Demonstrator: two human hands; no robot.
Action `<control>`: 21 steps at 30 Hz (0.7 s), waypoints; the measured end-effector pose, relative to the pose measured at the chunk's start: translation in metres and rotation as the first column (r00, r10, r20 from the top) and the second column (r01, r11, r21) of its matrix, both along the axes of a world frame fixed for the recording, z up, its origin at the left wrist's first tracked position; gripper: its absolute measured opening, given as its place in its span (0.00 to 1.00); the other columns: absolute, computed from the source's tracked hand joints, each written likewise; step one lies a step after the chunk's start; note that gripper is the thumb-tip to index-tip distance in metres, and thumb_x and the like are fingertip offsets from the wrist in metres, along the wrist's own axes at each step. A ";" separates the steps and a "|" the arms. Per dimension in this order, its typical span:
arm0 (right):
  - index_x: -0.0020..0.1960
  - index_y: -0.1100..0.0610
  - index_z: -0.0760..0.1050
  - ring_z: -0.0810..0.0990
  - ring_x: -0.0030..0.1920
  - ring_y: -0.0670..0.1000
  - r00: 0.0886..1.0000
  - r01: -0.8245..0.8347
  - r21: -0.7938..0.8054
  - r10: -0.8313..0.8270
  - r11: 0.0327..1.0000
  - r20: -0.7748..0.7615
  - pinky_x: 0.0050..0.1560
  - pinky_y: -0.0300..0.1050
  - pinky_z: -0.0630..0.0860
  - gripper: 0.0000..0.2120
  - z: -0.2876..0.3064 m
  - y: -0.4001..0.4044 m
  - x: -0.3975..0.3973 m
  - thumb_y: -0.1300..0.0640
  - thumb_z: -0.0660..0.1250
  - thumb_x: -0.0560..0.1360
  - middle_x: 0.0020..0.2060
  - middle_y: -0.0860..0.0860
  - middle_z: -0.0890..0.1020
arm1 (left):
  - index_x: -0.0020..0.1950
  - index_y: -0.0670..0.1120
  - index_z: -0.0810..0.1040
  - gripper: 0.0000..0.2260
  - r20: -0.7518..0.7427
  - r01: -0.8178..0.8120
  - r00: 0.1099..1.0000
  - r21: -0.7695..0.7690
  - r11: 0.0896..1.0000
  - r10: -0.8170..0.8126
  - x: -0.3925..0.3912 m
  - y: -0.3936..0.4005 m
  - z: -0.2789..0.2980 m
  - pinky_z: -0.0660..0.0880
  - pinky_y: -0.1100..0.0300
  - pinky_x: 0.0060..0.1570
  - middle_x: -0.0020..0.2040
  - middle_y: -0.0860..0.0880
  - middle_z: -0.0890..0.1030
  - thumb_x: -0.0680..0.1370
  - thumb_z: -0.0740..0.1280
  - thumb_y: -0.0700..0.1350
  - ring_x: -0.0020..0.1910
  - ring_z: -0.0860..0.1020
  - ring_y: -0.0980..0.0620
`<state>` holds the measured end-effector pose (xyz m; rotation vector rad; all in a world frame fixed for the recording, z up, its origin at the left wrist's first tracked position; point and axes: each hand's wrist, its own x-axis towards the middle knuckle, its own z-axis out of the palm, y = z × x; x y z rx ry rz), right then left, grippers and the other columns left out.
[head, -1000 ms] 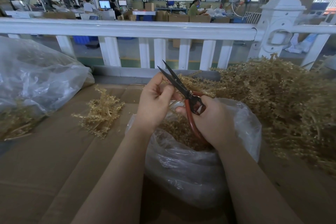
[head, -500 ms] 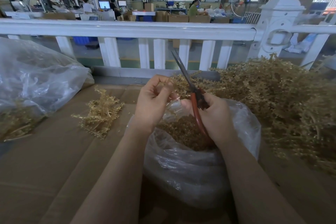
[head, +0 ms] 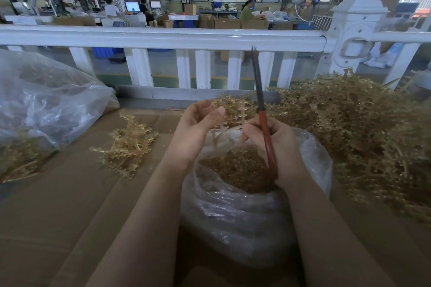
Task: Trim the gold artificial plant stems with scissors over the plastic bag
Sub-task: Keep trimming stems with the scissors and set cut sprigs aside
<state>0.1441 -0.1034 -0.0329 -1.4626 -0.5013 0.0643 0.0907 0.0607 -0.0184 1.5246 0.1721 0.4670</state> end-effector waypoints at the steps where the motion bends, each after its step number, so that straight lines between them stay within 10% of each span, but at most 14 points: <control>1: 0.42 0.59 0.81 0.78 0.27 0.41 1.000 -0.012 0.051 0.012 0.999 -0.008 0.33 0.30 0.75 0.05 0.001 -0.001 -0.001 0.63 0.71 0.77 0.35 0.55 0.84 | 0.70 0.47 0.73 0.36 -0.055 0.023 0.998 -0.022 0.999 -0.025 -0.001 0.003 0.000 0.74 0.65 0.52 0.60 0.52 0.81 0.66 0.75 0.60 0.57 0.81 0.56; 4: 0.44 0.62 0.78 0.77 0.26 0.39 1.000 -0.018 0.167 0.020 0.986 -0.011 0.31 0.27 0.72 0.04 0.000 -0.005 0.001 0.65 0.69 0.78 0.29 0.48 0.82 | 0.70 0.46 0.73 0.43 -0.183 0.156 0.968 -0.087 0.984 -0.170 -0.003 0.006 -0.001 0.73 0.57 0.56 0.60 0.48 0.83 0.59 0.80 0.59 0.58 0.81 0.49; 9: 0.50 0.67 0.77 0.71 0.24 0.42 1.000 0.008 0.214 -0.002 0.977 -0.031 0.28 0.31 0.67 0.06 0.000 -0.006 0.001 0.62 0.68 0.79 0.30 0.48 0.81 | 0.56 0.43 0.79 0.27 -0.175 0.238 0.946 -0.202 0.950 -0.274 -0.001 0.003 -0.003 0.77 0.52 0.58 0.49 0.43 0.86 0.60 0.82 0.39 0.48 0.83 0.47; 21: 0.49 0.66 0.77 0.73 0.24 0.40 0.998 0.065 0.148 -0.066 0.987 0.002 0.29 0.29 0.70 0.07 -0.007 -0.006 0.009 0.61 0.68 0.80 0.25 0.43 0.76 | 0.55 0.42 0.68 0.22 -0.105 0.400 0.892 -0.263 0.878 -0.439 -0.006 -0.005 0.007 0.79 0.58 0.40 0.46 0.42 0.86 0.67 0.75 0.42 0.41 0.85 0.47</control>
